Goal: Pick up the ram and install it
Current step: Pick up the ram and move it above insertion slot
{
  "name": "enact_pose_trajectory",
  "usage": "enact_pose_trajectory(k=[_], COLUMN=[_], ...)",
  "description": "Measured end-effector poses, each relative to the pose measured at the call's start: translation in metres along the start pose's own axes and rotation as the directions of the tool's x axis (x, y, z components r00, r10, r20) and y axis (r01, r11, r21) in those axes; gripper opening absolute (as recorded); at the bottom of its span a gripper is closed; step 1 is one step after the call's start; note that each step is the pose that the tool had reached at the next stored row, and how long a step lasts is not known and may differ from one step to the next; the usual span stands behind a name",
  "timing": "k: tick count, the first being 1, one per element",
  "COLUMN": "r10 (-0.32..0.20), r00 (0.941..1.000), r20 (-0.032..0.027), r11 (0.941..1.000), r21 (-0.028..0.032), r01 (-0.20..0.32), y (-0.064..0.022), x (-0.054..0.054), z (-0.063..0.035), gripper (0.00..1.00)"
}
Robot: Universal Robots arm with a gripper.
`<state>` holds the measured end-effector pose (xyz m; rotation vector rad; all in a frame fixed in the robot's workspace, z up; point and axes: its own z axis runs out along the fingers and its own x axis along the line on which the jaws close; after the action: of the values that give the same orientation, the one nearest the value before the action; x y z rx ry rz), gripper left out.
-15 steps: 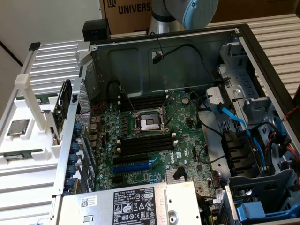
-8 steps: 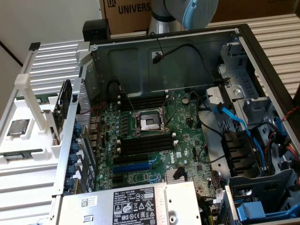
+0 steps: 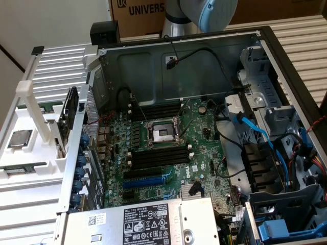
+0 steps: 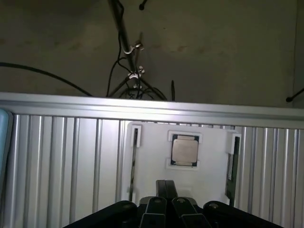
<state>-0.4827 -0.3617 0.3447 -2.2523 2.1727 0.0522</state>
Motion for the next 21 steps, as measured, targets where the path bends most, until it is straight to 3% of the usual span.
enact_pose_trajectory(k=[1, 5, 8, 9, 21], r10=[0.000, 0.000, 0.000, 0.000, 0.000], r00=[1.0000, 1.0000, 1.0000, 1.0000, 1.0000], r20=[-0.0001, -0.0003, -0.0003, -0.0002, -0.0002], r11=[1.0000, 1.0000, 1.0000, 1.0000, 1.0000], r21=[0.0039, 0.0073, 0.0078, 0.0079, 0.0080], r01=[0.000, 0.000, 0.000, 0.000, 0.000], y=[0.0014, 0.0021, 0.0021, 0.0004, -0.0113], x=[0.000, 0.000, 0.001, 0.002, 0.007], z=[0.0055, 0.0147, 0.0239, 0.0311, 0.0528], gripper=[0.10, 0.10, 0.10, 0.10, 0.10])
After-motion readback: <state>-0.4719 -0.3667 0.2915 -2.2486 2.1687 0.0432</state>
